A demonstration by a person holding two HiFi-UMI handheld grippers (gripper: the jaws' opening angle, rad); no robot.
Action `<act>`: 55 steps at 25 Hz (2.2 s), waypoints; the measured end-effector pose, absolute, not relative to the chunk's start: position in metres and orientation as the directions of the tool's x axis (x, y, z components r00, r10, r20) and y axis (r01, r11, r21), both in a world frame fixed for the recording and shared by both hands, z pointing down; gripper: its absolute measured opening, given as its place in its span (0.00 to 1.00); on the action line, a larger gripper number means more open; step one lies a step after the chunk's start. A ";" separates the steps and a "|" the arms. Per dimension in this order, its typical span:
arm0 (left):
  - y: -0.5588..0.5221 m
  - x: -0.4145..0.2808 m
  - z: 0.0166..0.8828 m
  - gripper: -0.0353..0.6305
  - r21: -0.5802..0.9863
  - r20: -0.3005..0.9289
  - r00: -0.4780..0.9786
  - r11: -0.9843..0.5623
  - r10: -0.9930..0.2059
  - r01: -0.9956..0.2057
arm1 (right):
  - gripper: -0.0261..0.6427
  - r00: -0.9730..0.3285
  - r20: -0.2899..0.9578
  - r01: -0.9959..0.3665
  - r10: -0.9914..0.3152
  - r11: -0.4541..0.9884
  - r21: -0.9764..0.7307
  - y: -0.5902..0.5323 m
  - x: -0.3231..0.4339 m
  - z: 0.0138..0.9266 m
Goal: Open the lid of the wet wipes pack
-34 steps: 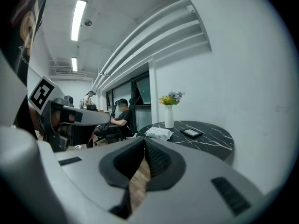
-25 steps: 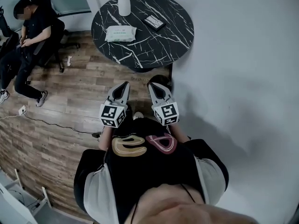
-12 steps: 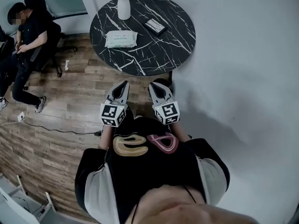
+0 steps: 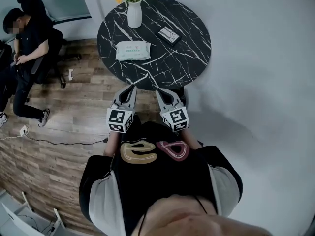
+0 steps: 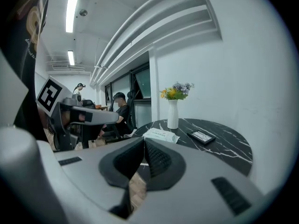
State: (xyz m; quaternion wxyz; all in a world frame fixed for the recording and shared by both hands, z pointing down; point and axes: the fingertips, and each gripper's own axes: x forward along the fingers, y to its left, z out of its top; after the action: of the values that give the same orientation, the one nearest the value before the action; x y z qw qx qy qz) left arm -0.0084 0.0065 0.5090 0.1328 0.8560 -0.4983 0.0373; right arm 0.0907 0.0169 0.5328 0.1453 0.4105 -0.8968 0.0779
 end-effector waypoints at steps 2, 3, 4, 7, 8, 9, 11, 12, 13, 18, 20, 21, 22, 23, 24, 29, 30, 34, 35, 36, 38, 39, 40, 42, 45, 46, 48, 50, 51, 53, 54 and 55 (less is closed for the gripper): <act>-0.005 -0.015 0.510 0.09 0.182 0.200 0.512 -0.482 -0.835 -0.857 | 0.06 -0.612 0.322 -0.769 -0.722 0.639 -0.030 0.006 0.083 0.532; -0.011 -0.019 0.510 0.09 0.181 0.201 0.517 -0.488 -0.832 -0.854 | 0.06 -0.607 0.322 -0.774 -0.726 0.632 -0.033 0.001 0.079 0.533; -0.017 -0.024 0.510 0.09 0.179 0.204 0.521 -0.492 -0.829 -0.852 | 0.06 -0.600 0.324 -0.781 -0.732 0.624 -0.036 -0.005 0.076 0.534; -0.035 -0.041 0.511 0.09 0.170 0.211 0.535 -0.508 -0.818 -0.844 | 0.06 -0.578 0.335 -0.800 -0.745 0.597 -0.052 -0.023 0.065 0.536; -0.040 -0.047 0.512 0.09 0.171 0.213 0.540 -0.513 -0.814 -0.841 | 0.06 -0.575 0.341 -0.803 -0.744 0.594 -0.057 -0.029 0.061 0.538; -0.046 -0.054 0.515 0.09 0.174 0.217 0.543 -0.515 -0.811 -0.839 | 0.06 -0.572 0.349 -0.804 -0.742 0.592 -0.060 -0.033 0.056 0.539; -0.057 -0.066 0.519 0.09 0.177 0.228 0.544 -0.515 -0.807 -0.839 | 0.06 -0.561 0.368 -0.809 -0.741 0.585 -0.056 -0.042 0.046 0.540; -0.062 -0.071 0.520 0.09 0.176 0.231 0.548 -0.519 -0.804 -0.836 | 0.06 -0.552 0.376 -0.814 -0.744 0.579 -0.050 -0.046 0.043 0.541; -0.066 -0.075 0.520 0.09 0.174 0.233 0.554 -0.526 -0.800 -0.833 | 0.06 -0.543 0.382 -0.819 -0.748 0.571 -0.047 -0.050 0.040 0.542; -0.090 -0.097 0.527 0.09 0.148 0.267 0.545 -0.525 -0.795 -0.838 | 0.06 -0.533 0.366 -0.828 -0.763 0.559 -0.038 -0.075 0.023 0.544; -0.095 -0.102 0.529 0.09 0.151 0.271 0.539 -0.518 -0.798 -0.842 | 0.06 -0.533 0.370 -0.825 -0.761 0.565 -0.025 -0.081 0.019 0.542; -0.097 -0.104 0.529 0.09 0.156 0.270 0.539 -0.517 -0.798 -0.842 | 0.06 -0.532 0.374 -0.824 -0.760 0.566 -0.020 -0.083 0.018 0.541; -0.099 -0.105 0.529 0.09 0.159 0.269 0.539 -0.515 -0.798 -0.842 | 0.06 -0.531 0.373 -0.824 -0.761 0.567 -0.016 -0.087 0.017 0.539; -0.102 -0.107 0.529 0.09 0.161 0.272 0.537 -0.512 -0.799 -0.844 | 0.06 -0.531 0.369 -0.823 -0.763 0.567 -0.012 -0.091 0.016 0.538; -0.105 -0.109 0.529 0.09 0.163 0.277 0.532 -0.507 -0.800 -0.846 | 0.06 -0.533 0.368 -0.822 -0.762 0.570 -0.009 -0.096 0.016 0.536; -0.123 -0.118 0.532 0.09 0.147 0.312 0.490 -0.468 -0.814 -0.872 | 0.07 -0.556 0.392 -0.790 -0.733 0.613 0.025 -0.119 0.014 0.538; -0.127 -0.119 0.533 0.09 0.144 0.318 0.474 -0.452 -0.821 -0.880 | 0.07 -0.559 0.399 -0.784 -0.726 0.620 0.029 -0.125 0.015 0.539; -0.144 -0.124 0.539 0.09 0.144 0.347 0.430 -0.405 -0.834 -0.903 | 0.07 -0.581 0.414 -0.752 -0.701 0.656 0.055 -0.149 0.010 0.539; -0.147 -0.123 0.541 0.09 0.145 0.355 0.425 -0.400 -0.833 -0.905 | 0.07 -0.586 0.419 -0.743 -0.694 0.667 0.065 -0.154 0.009 0.538; -0.150 -0.122 0.545 0.09 0.147 0.364 0.420 -0.394 -0.831 -0.907 | 0.07 -0.590 0.424 -0.732 -0.687 0.677 0.076 -0.160 0.008 0.538; -0.158 -0.119 0.552 0.09 0.153 0.384 0.413 -0.385 -0.826 -0.910 | 0.07 -0.596 0.440 -0.711 -0.672 0.696 0.099 -0.170 0.006 0.538; -0.162 -0.119 0.555 0.09 0.156 0.392 0.412 -0.382 -0.823 -0.911 | 0.07 -0.597 0.448 -0.701 -0.665 0.704 0.112 -0.176 0.005 0.540; -0.166 -0.120 0.558 0.09 0.161 0.395 0.412 -0.380 -0.821 -0.911 | 0.07 -0.596 0.455 -0.692 -0.661 0.711 0.127 -0.182 0.003 0.541; -0.174 -0.121 0.560 0.09 0.174 0.396 0.417 -0.379 -0.818 -0.909 | 0.07 -0.593 0.466 -0.678 -0.657 0.719 0.151 -0.195 0.000 0.544; -0.184 -0.119 0.567 0.09 0.163 0.423 0.408 -0.375 -0.809 -0.913 | 0.07 -0.607 0.488 -0.636 -0.627 0.752 0.174 -0.210 -0.007 0.548; -0.187 -0.119 0.571 0.09 0.158 0.433 0.399 -0.368 -0.808 -0.916 | 0.07 -0.611 0.500 -0.614 -0.614 0.766 0.190 -0.213 -0.010 0.549; -0.196 -0.119 0.576 0.09 0.171 0.437 0.391 -0.352 -0.810 -0.920 | 0.07 -0.614 0.524 -0.576 -0.590 0.789 0.213 -0.222 -0.015 0.551; -0.205 -0.115 0.581 0.09 0.201 0.429 0.403 -0.349 -0.809 -0.915 | 0.09 -0.621 0.543 -0.552 -0.566 0.807 0.211 -0.232 -0.018 0.553; -0.208 -0.113 0.583 0.09 0.205 0.434 0.406 -0.351 -0.804 -0.914 | 0.09 -0.626 0.551 -0.540 -0.553 0.816 0.206 -0.236 -0.020 0.555; -0.213 -0.111 0.591 0.09 0.192 0.457 0.401 -0.352 -0.794 -0.916 | 0.11 -0.634 0.567 -0.516 -0.526 0.834 0.197 -0.241 -0.026 0.560; -0.217 -0.110 0.595 0.09 0.182 0.468 0.395 -0.351 -0.790 -0.918 | 0.12 -0.633 0.579 -0.502 -0.513 0.842 0.196 -0.243 -0.028 0.564; -0.221 -0.109 0.599 0.09 0.173 0.478 0.390 -0.352 -0.787 -0.920 | 0.13 -0.630 0.592 -0.489 -0.503 0.849 0.200 -0.245 -0.030 0.566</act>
State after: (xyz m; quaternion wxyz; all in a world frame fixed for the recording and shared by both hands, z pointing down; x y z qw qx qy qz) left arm -0.1088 -0.2209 0.5985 0.2107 0.8067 -0.5289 0.1583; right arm -0.0302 -0.2450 0.5660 0.3313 0.2747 -0.9026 -0.0102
